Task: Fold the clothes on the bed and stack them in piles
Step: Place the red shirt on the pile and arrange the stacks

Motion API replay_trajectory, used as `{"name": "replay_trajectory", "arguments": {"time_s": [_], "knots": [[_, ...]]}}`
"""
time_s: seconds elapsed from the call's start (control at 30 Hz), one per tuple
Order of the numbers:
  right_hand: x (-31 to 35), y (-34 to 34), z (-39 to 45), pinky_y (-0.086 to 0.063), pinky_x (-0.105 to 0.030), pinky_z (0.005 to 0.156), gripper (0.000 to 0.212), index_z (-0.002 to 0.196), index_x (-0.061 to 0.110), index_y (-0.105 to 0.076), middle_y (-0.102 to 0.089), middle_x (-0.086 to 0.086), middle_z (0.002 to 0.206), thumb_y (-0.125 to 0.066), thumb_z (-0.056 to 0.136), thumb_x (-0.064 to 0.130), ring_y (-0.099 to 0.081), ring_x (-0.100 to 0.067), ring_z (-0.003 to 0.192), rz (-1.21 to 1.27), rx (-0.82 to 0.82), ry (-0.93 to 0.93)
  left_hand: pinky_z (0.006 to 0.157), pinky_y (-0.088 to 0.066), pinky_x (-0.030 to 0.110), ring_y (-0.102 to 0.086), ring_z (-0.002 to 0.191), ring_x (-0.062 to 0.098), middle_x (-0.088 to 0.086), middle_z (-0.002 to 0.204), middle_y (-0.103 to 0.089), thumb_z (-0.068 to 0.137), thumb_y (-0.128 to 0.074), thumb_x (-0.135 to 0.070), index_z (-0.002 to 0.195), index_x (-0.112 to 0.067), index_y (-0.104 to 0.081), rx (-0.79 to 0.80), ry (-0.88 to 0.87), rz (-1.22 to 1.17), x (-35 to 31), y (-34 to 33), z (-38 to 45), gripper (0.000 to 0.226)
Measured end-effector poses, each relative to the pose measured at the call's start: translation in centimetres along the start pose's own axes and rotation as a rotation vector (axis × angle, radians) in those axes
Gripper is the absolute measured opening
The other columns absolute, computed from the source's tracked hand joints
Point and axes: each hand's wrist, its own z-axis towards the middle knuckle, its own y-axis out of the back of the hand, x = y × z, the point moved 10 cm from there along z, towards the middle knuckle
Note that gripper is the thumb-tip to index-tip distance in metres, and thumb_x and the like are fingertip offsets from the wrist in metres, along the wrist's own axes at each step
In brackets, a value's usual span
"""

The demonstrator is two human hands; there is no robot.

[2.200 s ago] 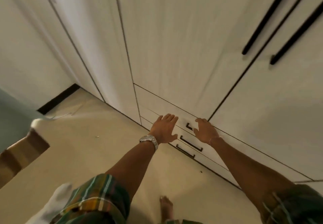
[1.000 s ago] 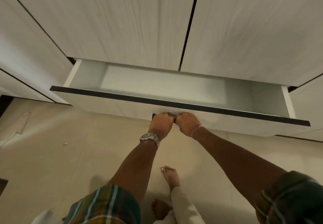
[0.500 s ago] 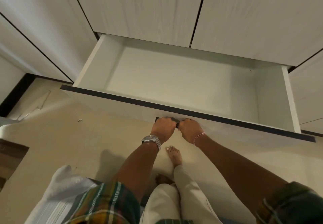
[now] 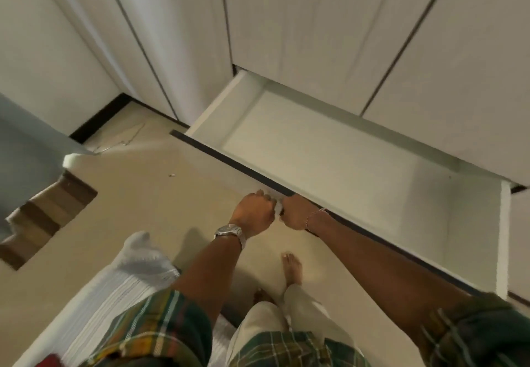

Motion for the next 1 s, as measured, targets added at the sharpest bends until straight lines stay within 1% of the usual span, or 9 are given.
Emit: {"name": "replay_trajectory", "arguments": {"time_s": [0.07, 0.17, 0.27, 0.4, 0.5, 0.63, 0.77, 0.9, 1.0], "knots": [[4.1, 4.1, 1.1, -0.049, -0.041, 0.102, 0.05, 0.145, 0.008, -0.046, -0.053, -0.02, 0.141, -0.057, 0.102, 0.03, -0.055, -0.035, 0.126, -0.052, -0.037, 0.093, 0.097, -0.045, 0.041, -0.05, 0.121, 0.029, 0.011, 0.13, -0.06, 0.1, -0.048, -0.034, 0.135, -0.013, -0.053, -0.026, 0.132, 0.005, 4.9, 2.1, -2.0, 0.041], [11.2, 10.2, 2.7, -0.051, -0.044, 0.1, 0.053, 0.146, 0.011, -0.044, -0.055, -0.02, 0.139, -0.058, 0.101, 0.034, -0.058, -0.038, 0.123, -0.146, -0.128, 0.233, 0.1, -0.044, 0.046, -0.043, 0.128, 0.035, 0.015, 0.144, -0.045, 0.096, -0.051, -0.044, 0.149, -0.022, -0.036, -0.094, 0.363, 0.007, 12.7, 5.6, -6.7, 0.06], [19.1, 14.7, 4.0, -0.051, -0.045, 0.098, 0.053, 0.147, 0.012, -0.044, -0.056, -0.019, 0.14, -0.057, 0.101, 0.034, -0.058, -0.037, 0.123, -0.227, -0.206, 0.375, 0.096, -0.045, 0.05, -0.043, 0.126, 0.037, 0.016, 0.146, -0.039, 0.092, -0.054, -0.049, 0.151, -0.029, -0.03, -0.135, 0.591, 0.001, 19.2, 8.1, -13.0, 0.067], [32.5, 16.3, 4.0, -0.046, -0.044, 0.105, 0.058, 0.153, 0.013, -0.036, -0.051, -0.014, 0.146, -0.055, 0.102, 0.033, -0.049, -0.033, 0.134, -0.339, -0.208, 0.656, 0.093, -0.046, 0.051, -0.044, 0.126, 0.037, 0.017, 0.147, -0.039, 0.091, -0.056, -0.05, 0.151, -0.032, -0.029, -0.15, 0.916, -0.021, 26.0, 9.2, -24.0, 0.068], [41.6, 15.1, 2.6, -0.045, -0.044, 0.106, 0.056, 0.152, 0.015, -0.039, -0.052, -0.012, 0.145, -0.055, 0.101, 0.034, -0.048, -0.031, 0.134, -0.433, -0.196, 0.858, 0.091, -0.046, 0.049, -0.045, 0.124, 0.037, 0.016, 0.143, -0.043, 0.091, -0.056, -0.051, 0.15, -0.033, -0.031, -0.158, 1.16, -0.055, 28.2, 8.7, -32.4, 0.067], [51.8, 10.3, -1.6, -0.047, -0.044, 0.104, 0.052, 0.147, 0.014, -0.047, -0.056, -0.012, 0.143, -0.057, 0.1, 0.034, -0.051, -0.032, 0.132, -0.538, -0.129, 1.135, 0.087, -0.046, 0.046, -0.048, 0.119, 0.035, 0.014, 0.138, -0.047, 0.092, -0.055, -0.05, 0.149, -0.032, -0.033, -0.159, 1.49, -0.184, 26.7, 6.1, -43.7, 0.064], [59.5, 1.7, -6.9, -0.045, -0.043, 0.105, 0.053, 0.148, 0.013, -0.046, -0.054, -0.014, 0.146, -0.057, 0.1, 0.033, -0.049, -0.033, 0.134, -0.634, 0.016, 1.33, 0.084, -0.048, 0.045, -0.052, 0.113, 0.036, 0.014, 0.126, -0.052, 0.092, -0.056, -0.048, 0.143, -0.024, -0.045, -0.346, 1.949, -0.423, 19.6, 0.6, -55.6, 0.057], [62.8, -8.2, -10.3, -0.043, -0.04, 0.108, 0.055, 0.148, 0.012, -0.047, -0.056, -0.015, 0.145, -0.059, 0.099, 0.031, -0.049, -0.032, 0.135, -0.664, 0.209, 1.396, 0.089, -0.046, 0.049, -0.056, 0.111, 0.044, 0.024, 0.12, -0.058, 0.097, -0.055, -0.04, 0.129, -0.007, -0.05, -0.604, 2.343, -0.686, 10.5, -7.8, -63.4, 0.045], [63.8, -15.7, -10.9, -0.041, -0.037, 0.109, 0.056, 0.148, 0.008, -0.046, -0.055, -0.016, 0.145, -0.061, 0.1, 0.032, -0.05, -0.033, 0.135, -0.684, 0.367, 1.367, 0.095, -0.044, 0.049, -0.056, 0.115, 0.045, 0.026, 0.124, -0.058, 0.103, -0.048, -0.035, 0.136, 0.0, -0.045, -0.667, 2.521, -0.924, 5.1, -15.8, -65.9, 0.048]]}}
